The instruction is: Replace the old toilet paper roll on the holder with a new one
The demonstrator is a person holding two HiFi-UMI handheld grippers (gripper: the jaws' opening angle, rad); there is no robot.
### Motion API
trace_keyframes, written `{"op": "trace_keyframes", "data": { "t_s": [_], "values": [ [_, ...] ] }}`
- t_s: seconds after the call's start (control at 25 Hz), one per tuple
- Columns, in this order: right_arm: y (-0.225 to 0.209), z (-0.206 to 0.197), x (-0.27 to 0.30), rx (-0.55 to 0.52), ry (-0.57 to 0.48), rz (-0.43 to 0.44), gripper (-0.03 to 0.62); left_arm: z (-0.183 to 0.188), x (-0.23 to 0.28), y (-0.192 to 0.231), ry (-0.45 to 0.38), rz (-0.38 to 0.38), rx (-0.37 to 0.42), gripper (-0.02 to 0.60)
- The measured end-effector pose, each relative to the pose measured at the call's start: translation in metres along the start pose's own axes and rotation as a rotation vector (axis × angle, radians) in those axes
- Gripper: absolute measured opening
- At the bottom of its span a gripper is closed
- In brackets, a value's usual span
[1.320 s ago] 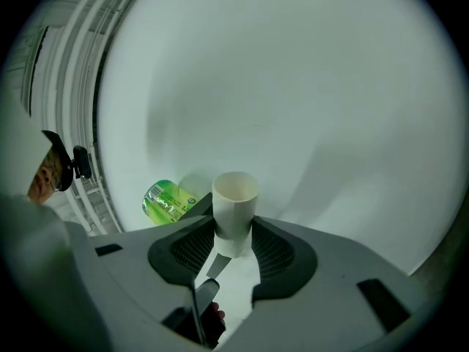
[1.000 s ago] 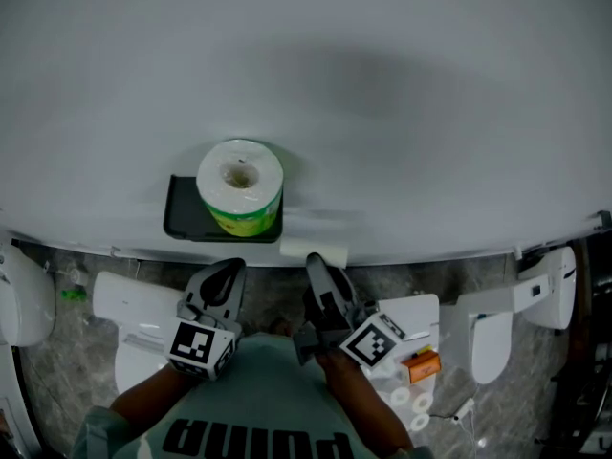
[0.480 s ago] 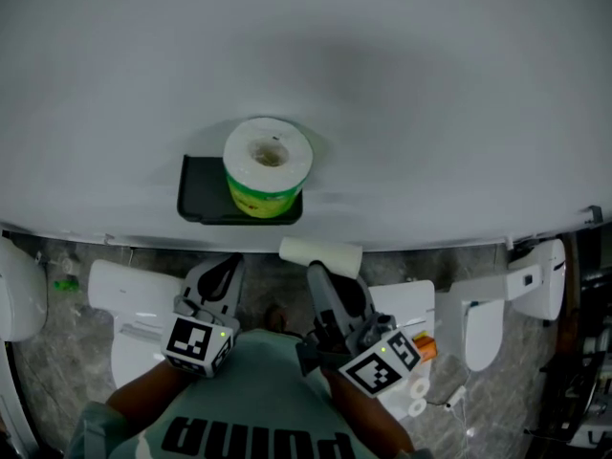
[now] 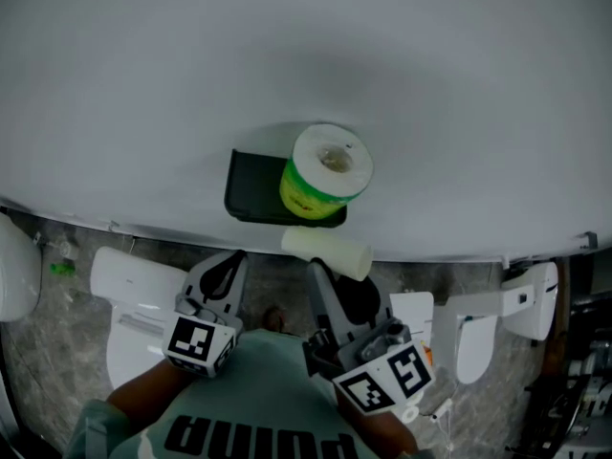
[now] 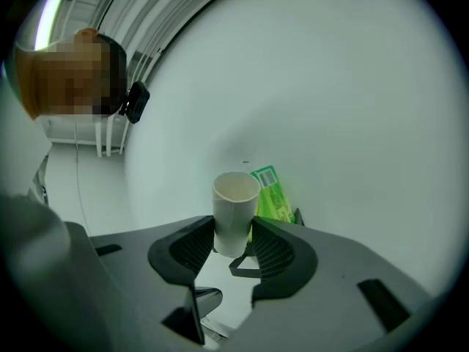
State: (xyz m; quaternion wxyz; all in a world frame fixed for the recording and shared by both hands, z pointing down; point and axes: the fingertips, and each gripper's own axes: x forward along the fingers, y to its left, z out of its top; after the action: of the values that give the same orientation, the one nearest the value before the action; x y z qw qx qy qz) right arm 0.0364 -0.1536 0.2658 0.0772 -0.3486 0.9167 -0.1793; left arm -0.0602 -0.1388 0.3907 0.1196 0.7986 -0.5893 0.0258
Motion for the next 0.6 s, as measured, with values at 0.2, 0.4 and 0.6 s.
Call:
{"op": "trace_keyframes", "data": {
  "t_s": [0.2,0.4,0.6],
  "values": [
    [0.026,0.011,0.030,-0.180,0.043,-0.011,0.166,0.004,-0.012,0.020,-0.022,0.017,-0.012,0.003],
    [0.038,0.014,0.057,-0.243,0.074,-0.026,0.166,0.011,-0.021,0.037,-0.040,0.038,-0.032,0.003],
    [0.045,0.007,0.074,-0.341,0.134,-0.065,0.166,0.014,-0.028,0.052,-0.052,0.047,-0.046,0.003]
  ]
}}
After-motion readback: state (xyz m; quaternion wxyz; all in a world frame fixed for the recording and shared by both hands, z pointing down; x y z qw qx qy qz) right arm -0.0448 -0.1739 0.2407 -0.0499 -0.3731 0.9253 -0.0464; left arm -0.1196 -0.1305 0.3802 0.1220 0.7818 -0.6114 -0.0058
